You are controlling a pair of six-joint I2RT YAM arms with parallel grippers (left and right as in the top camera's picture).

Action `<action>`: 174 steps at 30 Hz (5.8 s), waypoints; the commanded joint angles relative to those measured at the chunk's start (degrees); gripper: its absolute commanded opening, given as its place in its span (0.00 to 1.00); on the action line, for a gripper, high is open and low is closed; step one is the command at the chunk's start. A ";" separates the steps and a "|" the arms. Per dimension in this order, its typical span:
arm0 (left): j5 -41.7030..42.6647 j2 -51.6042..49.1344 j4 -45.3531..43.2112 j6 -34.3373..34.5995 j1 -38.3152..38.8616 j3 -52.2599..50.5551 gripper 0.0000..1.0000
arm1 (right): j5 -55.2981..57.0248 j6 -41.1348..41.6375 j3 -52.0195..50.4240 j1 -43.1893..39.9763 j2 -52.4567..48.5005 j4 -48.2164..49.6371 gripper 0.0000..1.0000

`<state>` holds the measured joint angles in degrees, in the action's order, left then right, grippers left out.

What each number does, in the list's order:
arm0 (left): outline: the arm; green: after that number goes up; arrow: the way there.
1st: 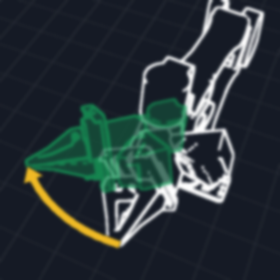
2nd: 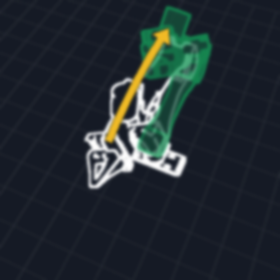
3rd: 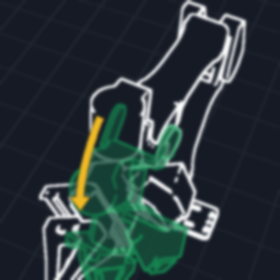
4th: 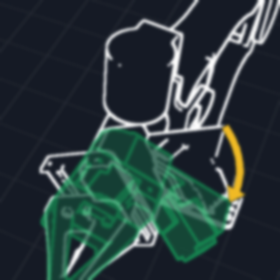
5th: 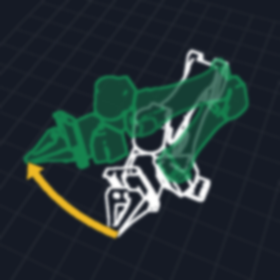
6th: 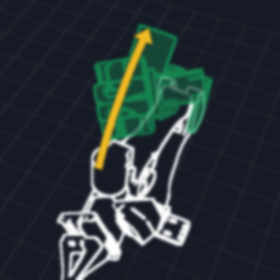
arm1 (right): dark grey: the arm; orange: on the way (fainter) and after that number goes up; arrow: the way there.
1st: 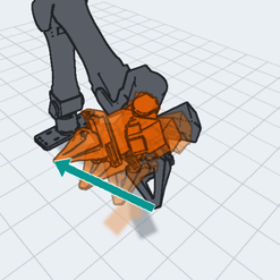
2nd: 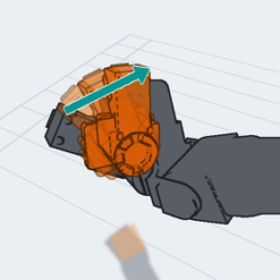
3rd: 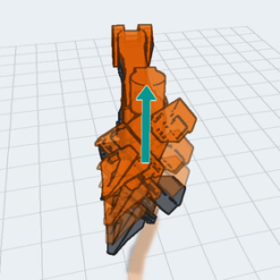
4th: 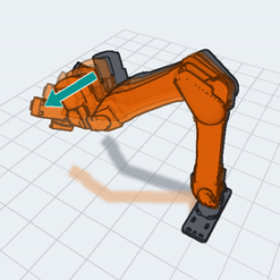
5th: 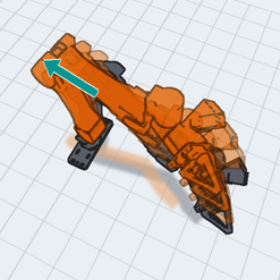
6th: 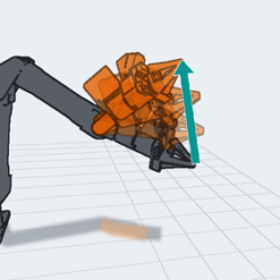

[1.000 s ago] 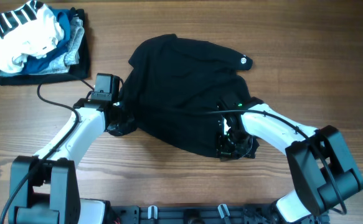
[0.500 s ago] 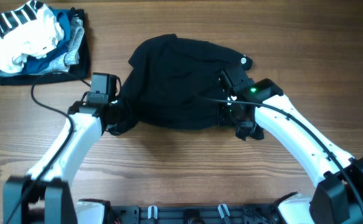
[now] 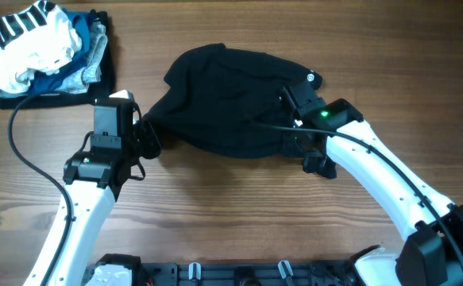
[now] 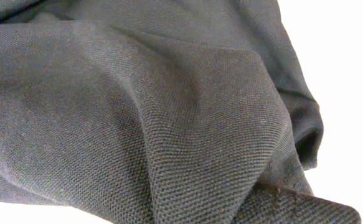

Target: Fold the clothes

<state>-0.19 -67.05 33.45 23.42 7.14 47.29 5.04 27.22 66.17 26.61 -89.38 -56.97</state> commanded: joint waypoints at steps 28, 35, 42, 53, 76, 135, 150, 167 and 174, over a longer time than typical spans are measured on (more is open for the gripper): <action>0.79 0.63 8.48 -0.44 0.26 -0.09 0.04 | -29.83 -1.27 1.40 0.20 1.11 -23.15 0.05; -0.66 8.76 15.13 -0.46 0.26 4.98 0.04 | -20.09 0.04 4.37 0.20 2.43 -22.80 0.05; -2.84 12.94 17.70 -0.48 0.26 7.93 0.04 | -6.21 1.42 22.32 0.20 5.62 -26.93 0.04; -6.51 13.16 19.71 -1.99 0.26 15.72 0.04 | 5.16 1.33 31.08 0.20 6.49 -27.80 0.05; -26.36 13.60 21.35 -8.31 0.26 34.05 0.04 | 20.63 -0.07 51.76 0.20 7.54 -31.23 0.04; 7.65 -41.33 20.55 -3.43 28.13 30.38 0.41 | 13.88 1.20 51.67 0.17 -3.04 -33.33 0.04; 7.65 -41.51 17.68 -3.02 28.02 26.71 0.26 | 12.39 -0.13 51.67 0.17 -3.04 -34.38 0.04; 8.11 -38.93 13.18 -1.95 27.78 25.09 0.04 | 12.41 -0.20 51.67 0.20 -3.04 -34.75 0.04; 1.53 -24.96 11.74 -1.92 27.47 29.46 0.04 | 12.41 -0.28 51.67 0.20 -3.04 -34.16 0.04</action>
<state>6.68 -97.73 45.32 21.17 35.14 74.65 18.00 27.55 116.84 26.94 -92.01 -91.37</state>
